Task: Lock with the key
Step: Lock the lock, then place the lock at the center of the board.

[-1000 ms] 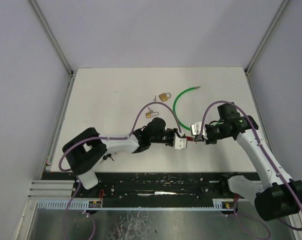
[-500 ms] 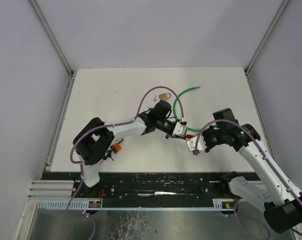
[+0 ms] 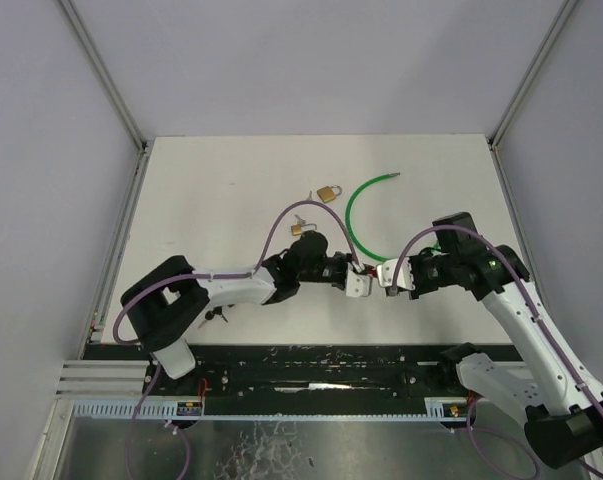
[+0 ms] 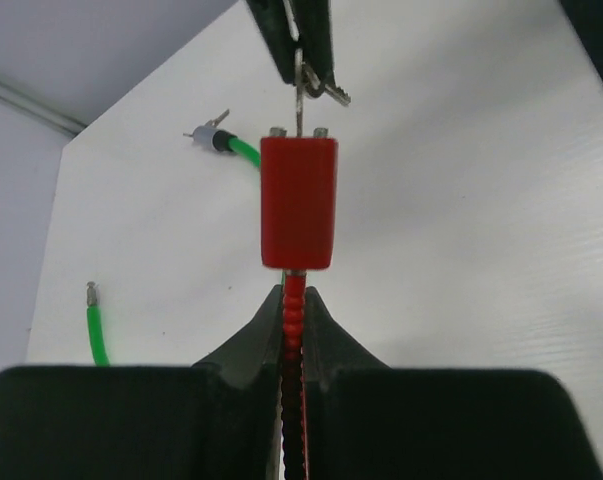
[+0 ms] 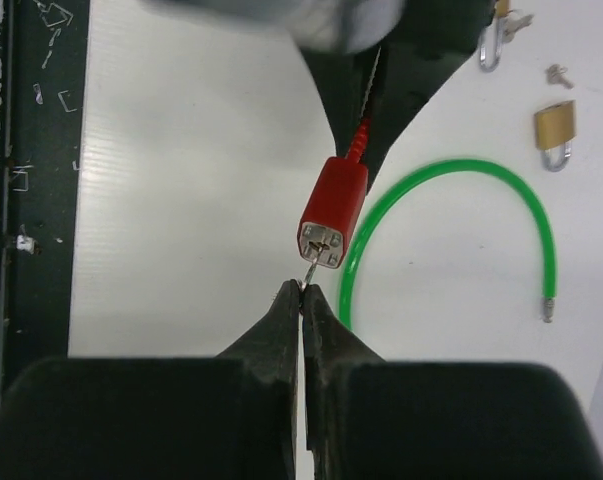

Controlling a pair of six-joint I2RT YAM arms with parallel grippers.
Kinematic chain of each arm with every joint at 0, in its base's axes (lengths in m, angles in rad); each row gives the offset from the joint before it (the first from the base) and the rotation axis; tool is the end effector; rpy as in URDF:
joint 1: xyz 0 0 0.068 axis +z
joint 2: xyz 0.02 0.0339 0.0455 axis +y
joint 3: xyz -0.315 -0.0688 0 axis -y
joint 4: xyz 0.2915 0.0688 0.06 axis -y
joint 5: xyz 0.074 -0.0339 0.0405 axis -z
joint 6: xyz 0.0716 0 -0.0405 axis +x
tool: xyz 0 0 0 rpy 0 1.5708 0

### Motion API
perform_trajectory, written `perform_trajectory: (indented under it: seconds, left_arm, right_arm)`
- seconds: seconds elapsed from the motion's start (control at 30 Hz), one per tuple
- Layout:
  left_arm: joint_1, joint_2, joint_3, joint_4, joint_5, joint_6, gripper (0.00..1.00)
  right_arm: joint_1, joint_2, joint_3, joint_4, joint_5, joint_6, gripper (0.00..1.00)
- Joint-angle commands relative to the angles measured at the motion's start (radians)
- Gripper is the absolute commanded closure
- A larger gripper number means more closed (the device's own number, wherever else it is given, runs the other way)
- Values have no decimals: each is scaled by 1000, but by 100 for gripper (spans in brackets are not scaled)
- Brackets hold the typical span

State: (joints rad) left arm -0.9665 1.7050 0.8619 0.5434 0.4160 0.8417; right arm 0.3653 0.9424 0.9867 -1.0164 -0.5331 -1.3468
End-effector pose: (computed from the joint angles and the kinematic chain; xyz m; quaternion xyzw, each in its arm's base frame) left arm 0.2228 -0.3737 0.2067 0.6946 0.3906 -0.2021 0.5693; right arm 0.1737 0.1054 0.3291 -0.7471 0.5455 0.0879 0.3695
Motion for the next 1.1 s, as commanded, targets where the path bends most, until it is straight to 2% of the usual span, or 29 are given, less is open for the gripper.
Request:
perform_trajectory:
  seconds: [0.0, 0.07, 0.13, 0.2, 0.27, 0.33, 0.47, 0.53, 0.63, 0.67, 0.73, 0.9, 1.07]
  left_arm:
    - [150, -39, -8, -74, 354, -117, 100]
    - [192, -16, 47, -158, 520, -150, 100]
    - [198, 36, 128, -333, 603, -92, 100]
    - [195, 91, 230, -528, 649, -19, 100]
    - [193, 110, 271, -576, 625, -11, 100]
    - [192, 75, 215, -445, 562, -79, 100]
    - [214, -29, 19, 59, 310, -429, 100]
    - [244, -56, -18, 162, 188, -601, 100]
    - [291, -71, -29, 214, 80, -766, 100]
    - [305, -71, -25, 214, 44, -811, 100]
    - [340, -68, -17, 207, -25, -904, 100]
    - [469, -57, -29, 233, -188, -1202, 100]
    - [631, 23, -27, 233, -186, -1471, 100]
  right_arm:
    - [-14, -84, 50, -35, 9, -3, 100]
    - [-15, -87, 77, -58, 7, -13, 100]
    - [-16, -83, 90, -68, -2, -23, 100]
    - [-17, -83, 74, -54, 4, -32, 100]
    - [-16, -83, 59, -31, 13, -2, 100]
    - [-19, -91, 37, 21, -10, 67, 100]
    - [-75, -113, -53, 219, -140, 305, 100]
    - [-118, -133, -120, 368, -223, 488, 100]
    - [-229, -170, -265, 709, -392, 768, 100]
    - [-264, -173, -318, 817, -442, 906, 100]
    - [-298, -165, -387, 962, -487, 1051, 100]
    - [-299, -84, -371, 1007, -467, 1151, 100]
    - [-299, -13, -359, 1062, -484, 1186, 100]
